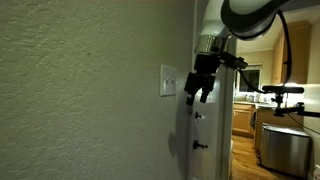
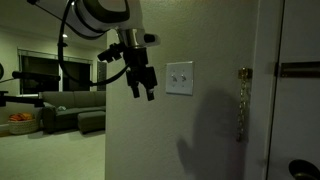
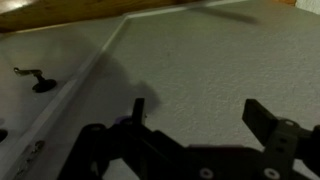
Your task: Turn off the left light switch
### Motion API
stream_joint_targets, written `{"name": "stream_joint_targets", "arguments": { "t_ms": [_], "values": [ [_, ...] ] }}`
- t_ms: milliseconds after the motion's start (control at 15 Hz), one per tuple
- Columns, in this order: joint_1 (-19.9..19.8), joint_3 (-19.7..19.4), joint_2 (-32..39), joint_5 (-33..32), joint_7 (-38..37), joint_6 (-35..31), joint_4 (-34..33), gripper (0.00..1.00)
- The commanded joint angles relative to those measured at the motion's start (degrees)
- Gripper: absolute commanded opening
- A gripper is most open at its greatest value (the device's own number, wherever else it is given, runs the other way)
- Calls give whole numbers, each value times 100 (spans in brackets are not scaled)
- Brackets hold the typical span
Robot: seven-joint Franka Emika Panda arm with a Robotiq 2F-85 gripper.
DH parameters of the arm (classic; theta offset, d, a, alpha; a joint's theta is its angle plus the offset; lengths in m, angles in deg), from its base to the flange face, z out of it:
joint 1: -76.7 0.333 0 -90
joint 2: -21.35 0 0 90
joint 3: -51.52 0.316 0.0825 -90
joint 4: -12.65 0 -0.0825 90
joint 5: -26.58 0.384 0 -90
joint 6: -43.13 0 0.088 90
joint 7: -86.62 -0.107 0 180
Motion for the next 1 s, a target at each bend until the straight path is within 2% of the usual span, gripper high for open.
{"name": "stream_joint_targets", "arguments": {
  "t_ms": [0,200,267,400,533,867,933],
  "values": [
    [82,-138,213,-68,252,-233,-392,100],
    [83,-156,305,-89,312,-432,-602,96],
    [81,-161,334,-90,316,-491,-659,91],
    [79,-168,389,-101,332,-609,-777,80],
    [79,-169,428,-140,341,-724,-889,60],
    [72,-173,541,-323,335,-1094,-1147,27],
    [74,-177,577,-332,351,-1148,-1204,31]
  ]
}}
